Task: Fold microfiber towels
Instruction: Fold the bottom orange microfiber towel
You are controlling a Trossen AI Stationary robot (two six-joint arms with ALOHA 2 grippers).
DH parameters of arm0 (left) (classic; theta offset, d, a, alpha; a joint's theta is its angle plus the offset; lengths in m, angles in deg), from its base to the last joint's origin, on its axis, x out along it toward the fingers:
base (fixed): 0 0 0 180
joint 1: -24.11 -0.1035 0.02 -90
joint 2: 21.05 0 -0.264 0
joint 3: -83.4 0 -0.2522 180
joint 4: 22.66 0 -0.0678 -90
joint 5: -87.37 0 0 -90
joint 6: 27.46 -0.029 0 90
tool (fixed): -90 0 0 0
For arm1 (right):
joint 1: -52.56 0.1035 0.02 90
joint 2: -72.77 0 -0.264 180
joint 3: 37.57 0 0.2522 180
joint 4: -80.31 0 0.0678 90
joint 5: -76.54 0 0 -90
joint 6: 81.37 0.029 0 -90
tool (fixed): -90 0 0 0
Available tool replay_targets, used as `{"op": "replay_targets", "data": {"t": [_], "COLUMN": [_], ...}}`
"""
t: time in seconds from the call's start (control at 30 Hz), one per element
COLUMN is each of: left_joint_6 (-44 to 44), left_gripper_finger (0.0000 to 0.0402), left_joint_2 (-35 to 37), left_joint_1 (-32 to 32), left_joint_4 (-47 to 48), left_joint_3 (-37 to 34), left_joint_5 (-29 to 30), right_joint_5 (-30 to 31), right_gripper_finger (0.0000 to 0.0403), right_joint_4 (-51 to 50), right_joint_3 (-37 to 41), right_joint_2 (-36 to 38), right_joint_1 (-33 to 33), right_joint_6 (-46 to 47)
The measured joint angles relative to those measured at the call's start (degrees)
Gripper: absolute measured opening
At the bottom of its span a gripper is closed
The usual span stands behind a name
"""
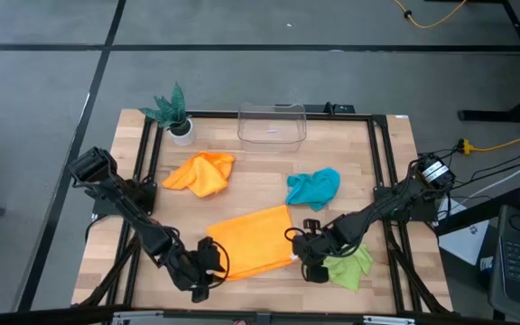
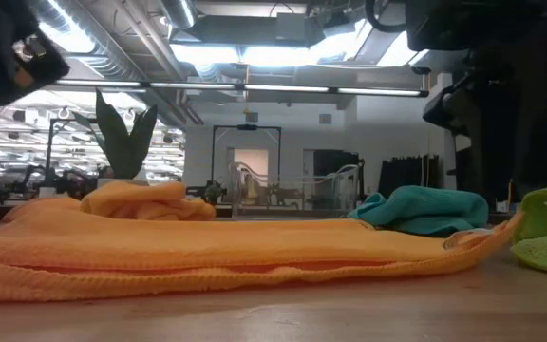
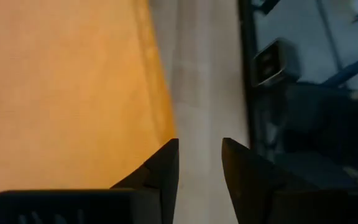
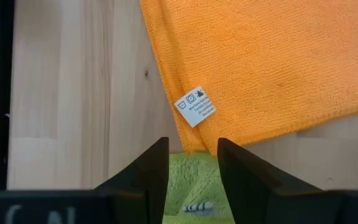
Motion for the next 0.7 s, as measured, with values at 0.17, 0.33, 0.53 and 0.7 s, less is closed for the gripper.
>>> {"op": "replay_targets", "data": {"t": [0.17,0.33,0.53,0.7], "left_joint_6": [-3.67,-12.85,-25.17,-33.48], "left_gripper_finger": [0.0112,0.0112,0.0111,0.0111], "left_joint_2": [0.09,0.09,0.69,3.62], "left_joint_1": [-0.05,-0.84,-1.57,0.00], "left_joint_4": [-0.66,-0.43,1.51,6.83], "left_joint_3": [2.19,3.62,8.00,11.85], "left_joint_5": [0.37,4.48,14.51,25.98], "right_joint_5": [0.02,8.09,14.25,15.80], "right_gripper_finger": [0.0139,0.0140,0.0140,0.0140], "right_joint_4": [1.05,7.51,26.06,42.79], "right_joint_3": [0.00,-0.03,-0.09,-0.09], "right_joint_2": [-0.02,-0.53,-6.30,-14.27], "right_joint_1": [-0.02,-0.11,-3.35,-7.13], "right_joint_6": [-0.02,1.52,1.52,1.88]}}
